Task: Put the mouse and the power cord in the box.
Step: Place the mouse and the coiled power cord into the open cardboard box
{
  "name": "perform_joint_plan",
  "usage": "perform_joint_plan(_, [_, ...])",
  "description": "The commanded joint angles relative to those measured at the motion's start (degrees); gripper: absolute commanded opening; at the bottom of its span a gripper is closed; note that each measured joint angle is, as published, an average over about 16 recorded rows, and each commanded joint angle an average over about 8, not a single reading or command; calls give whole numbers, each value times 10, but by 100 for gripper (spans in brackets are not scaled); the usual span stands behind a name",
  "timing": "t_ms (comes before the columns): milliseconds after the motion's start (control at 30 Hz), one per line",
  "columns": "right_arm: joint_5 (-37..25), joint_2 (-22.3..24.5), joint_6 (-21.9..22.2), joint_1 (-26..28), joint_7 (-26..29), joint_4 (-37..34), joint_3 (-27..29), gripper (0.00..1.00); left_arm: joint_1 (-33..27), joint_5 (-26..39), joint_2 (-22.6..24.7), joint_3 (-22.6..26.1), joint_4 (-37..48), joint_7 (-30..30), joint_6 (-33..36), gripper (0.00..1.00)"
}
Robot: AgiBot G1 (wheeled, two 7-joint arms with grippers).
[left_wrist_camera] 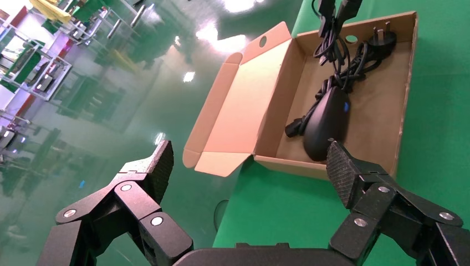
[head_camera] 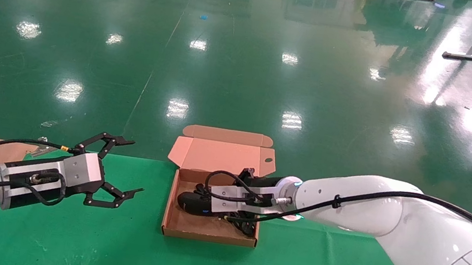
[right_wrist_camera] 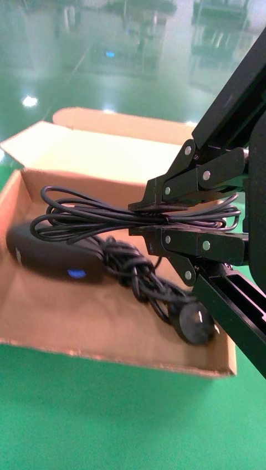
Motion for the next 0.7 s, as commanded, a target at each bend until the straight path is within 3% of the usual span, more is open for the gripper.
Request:
perform_joint_plan(33, [3, 0, 9, -3, -6, -2, -4, 78, 0, 0, 0, 0, 1, 1, 1, 100])
perform_joint_plan(100, [5, 0, 12, -5, -7, -3, -6, 100, 0, 0, 0, 0, 2, 1, 1, 100])
perform_joint_plan(700, [3, 0, 7, -3, -6, -2, -3, 100, 0, 0, 0, 0, 1, 1, 0, 100])
